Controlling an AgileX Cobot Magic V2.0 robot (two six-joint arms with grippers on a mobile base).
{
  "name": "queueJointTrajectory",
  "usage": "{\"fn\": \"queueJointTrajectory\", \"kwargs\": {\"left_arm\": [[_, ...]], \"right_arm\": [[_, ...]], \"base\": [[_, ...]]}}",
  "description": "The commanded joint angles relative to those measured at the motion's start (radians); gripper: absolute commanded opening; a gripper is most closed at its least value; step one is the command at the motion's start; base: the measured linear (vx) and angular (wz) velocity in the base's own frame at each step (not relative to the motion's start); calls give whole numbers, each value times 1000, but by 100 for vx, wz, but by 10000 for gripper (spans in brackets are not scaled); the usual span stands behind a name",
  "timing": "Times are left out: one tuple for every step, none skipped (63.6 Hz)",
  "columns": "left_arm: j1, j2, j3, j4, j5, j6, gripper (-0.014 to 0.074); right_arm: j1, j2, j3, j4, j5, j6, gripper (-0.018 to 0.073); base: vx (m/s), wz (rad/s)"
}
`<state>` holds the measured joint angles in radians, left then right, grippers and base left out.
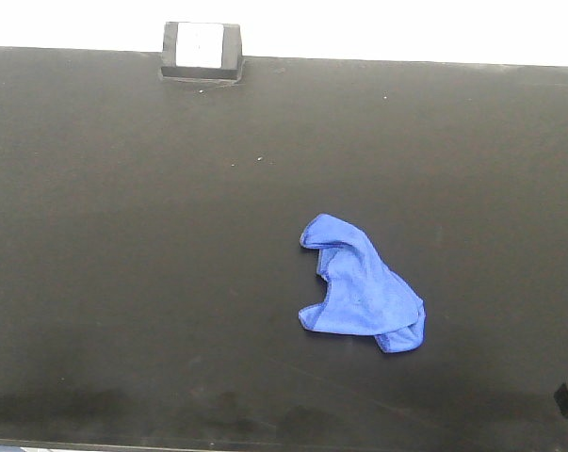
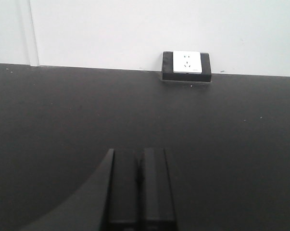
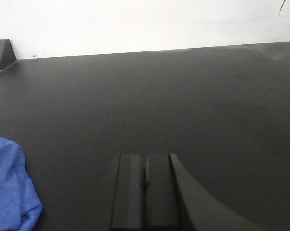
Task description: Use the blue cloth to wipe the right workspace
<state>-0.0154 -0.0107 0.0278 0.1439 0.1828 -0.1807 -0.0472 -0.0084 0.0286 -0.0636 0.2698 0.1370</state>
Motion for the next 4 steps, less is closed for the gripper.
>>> {"fn": "queueJointTrajectory", "kwargs": {"left_arm": [[5,-15,31,1,-81,-8,-6],[5,-15,31,1,-81,-8,-6],[5,-15,31,1,-81,-8,-6],[5,-15,31,1,-81,-8,-6]], "right_arm": [[1,-11,21,-11,-76,-1,-8],[1,-11,21,-11,-76,-1,-8],[1,-11,21,-11,-76,-1,-8],[1,-11,21,-11,-76,-1,-8]], "base": [[0,0],[0,0],[0,0],[0,0]]}}
